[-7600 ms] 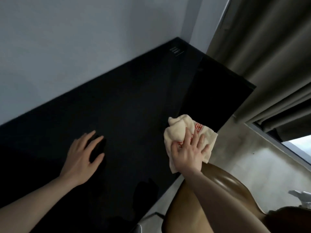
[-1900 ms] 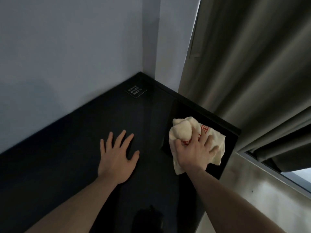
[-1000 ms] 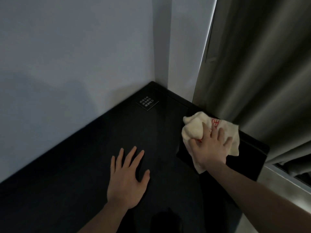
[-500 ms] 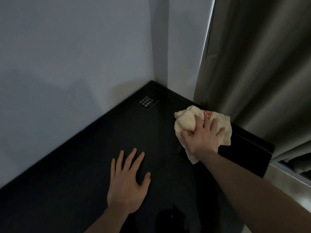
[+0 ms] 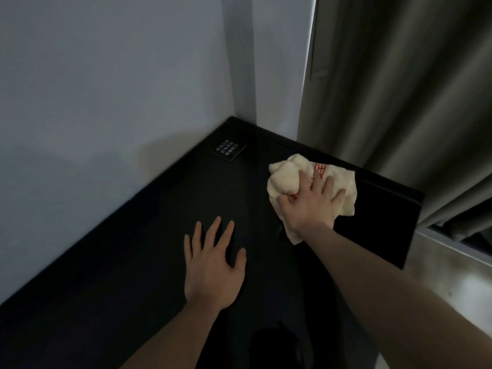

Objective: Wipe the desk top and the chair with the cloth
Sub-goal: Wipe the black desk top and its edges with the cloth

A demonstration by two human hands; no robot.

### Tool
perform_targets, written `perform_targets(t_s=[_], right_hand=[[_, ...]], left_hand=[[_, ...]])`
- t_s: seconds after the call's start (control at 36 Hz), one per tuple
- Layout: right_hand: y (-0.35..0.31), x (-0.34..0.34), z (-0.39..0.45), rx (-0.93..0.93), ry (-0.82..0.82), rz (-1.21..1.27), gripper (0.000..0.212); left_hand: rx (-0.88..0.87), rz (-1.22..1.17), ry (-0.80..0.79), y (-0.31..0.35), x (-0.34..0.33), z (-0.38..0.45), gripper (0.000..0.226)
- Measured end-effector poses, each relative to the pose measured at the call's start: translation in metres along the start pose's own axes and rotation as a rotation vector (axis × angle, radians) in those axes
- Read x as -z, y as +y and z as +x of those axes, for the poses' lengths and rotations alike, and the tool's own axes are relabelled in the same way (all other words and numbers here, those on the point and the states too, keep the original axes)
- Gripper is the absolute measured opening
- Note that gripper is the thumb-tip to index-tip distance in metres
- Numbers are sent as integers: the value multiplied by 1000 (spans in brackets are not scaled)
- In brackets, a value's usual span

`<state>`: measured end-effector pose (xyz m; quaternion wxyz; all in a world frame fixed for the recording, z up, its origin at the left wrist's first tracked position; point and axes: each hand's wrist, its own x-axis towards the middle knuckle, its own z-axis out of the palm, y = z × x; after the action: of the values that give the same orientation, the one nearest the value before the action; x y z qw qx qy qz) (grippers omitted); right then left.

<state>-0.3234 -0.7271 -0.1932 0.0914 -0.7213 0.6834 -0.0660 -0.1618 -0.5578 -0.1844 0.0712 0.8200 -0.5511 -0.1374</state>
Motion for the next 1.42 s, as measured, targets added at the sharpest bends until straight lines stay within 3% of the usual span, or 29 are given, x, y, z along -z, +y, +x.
perform_targets(t_s=[0.11, 0.22, 0.33, 0.53, 0.69, 0.94, 1.11, 1.42], right_hand=[[-13, -6, -39, -9, 14, 2, 81], [-27, -9, -85, -2, 23, -10, 80], [-41, -12, -133, 10, 15, 1, 79], [-63, -18, -213, 22, 10, -1, 77], [-82, -20, -281, 31, -9, 43, 76], [-118, -20, -417, 79, -118, 53, 80], [-117, -20, -481, 240, -181, 83, 83], [-123, -21, -490, 198, -117, 60, 80]], left_hand=[[-19, -94, 41, -5, 0, -3, 61], [41, -424, 126, -14, 2, -3, 35], [28, -637, 63, -24, 11, -13, 28], [-291, -245, 94, -121, 10, -129, 45], [-205, -152, 94, -235, 27, -219, 46], [-60, 59, 29, -394, 56, -361, 71], [65, 41, 35, -436, 56, -429, 78], [55, 1, 93, -448, 50, -446, 75]])
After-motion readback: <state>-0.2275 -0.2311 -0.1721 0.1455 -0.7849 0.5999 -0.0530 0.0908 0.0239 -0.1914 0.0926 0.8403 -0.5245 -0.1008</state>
